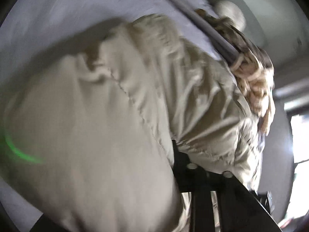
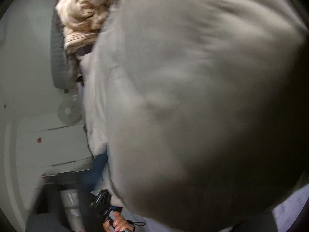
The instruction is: Fold large clothes
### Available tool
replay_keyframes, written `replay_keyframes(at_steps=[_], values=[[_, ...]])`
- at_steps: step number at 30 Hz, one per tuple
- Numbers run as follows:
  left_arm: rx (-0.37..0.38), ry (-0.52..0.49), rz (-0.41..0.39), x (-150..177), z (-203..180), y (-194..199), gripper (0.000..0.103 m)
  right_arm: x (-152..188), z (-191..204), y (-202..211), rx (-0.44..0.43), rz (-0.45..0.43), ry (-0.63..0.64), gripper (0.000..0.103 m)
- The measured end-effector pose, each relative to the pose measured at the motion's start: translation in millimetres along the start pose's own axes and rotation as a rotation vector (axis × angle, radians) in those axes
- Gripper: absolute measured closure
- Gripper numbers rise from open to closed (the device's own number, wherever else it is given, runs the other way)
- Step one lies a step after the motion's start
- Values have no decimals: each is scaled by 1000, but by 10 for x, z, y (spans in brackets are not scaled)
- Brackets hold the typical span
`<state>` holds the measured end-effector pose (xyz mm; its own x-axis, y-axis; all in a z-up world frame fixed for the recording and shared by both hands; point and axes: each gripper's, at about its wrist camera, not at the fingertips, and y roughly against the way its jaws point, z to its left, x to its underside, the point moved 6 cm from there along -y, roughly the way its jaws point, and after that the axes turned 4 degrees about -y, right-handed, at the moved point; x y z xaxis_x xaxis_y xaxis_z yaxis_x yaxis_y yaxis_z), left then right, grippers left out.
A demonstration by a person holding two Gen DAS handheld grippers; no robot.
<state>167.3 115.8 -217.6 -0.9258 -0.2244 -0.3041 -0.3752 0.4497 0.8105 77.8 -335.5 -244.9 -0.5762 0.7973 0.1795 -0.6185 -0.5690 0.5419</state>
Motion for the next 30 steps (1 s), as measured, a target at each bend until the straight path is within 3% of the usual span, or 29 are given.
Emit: replay_keyframes(at_steps=[2, 4, 12, 19, 30], values=[[-21, -83, -9, -2, -95, 90, 80, -1, 7, 42, -20, -12, -10, 68], [-23, -122, -13, -14, -163, 158, 80, 36, 67, 101, -19, -28, 20, 74], [-22, -284, 12, 120, -237, 528, 81, 409, 95, 388, -14, -61, 57, 77], [-15, -273, 65, 708, 67, 909, 80, 864, -184, 657, 40, 4, 54, 78], [-78, -193, 166, 1737, 368, 1264, 80, 1271, -794, 1175, 59, 89, 9, 75]])
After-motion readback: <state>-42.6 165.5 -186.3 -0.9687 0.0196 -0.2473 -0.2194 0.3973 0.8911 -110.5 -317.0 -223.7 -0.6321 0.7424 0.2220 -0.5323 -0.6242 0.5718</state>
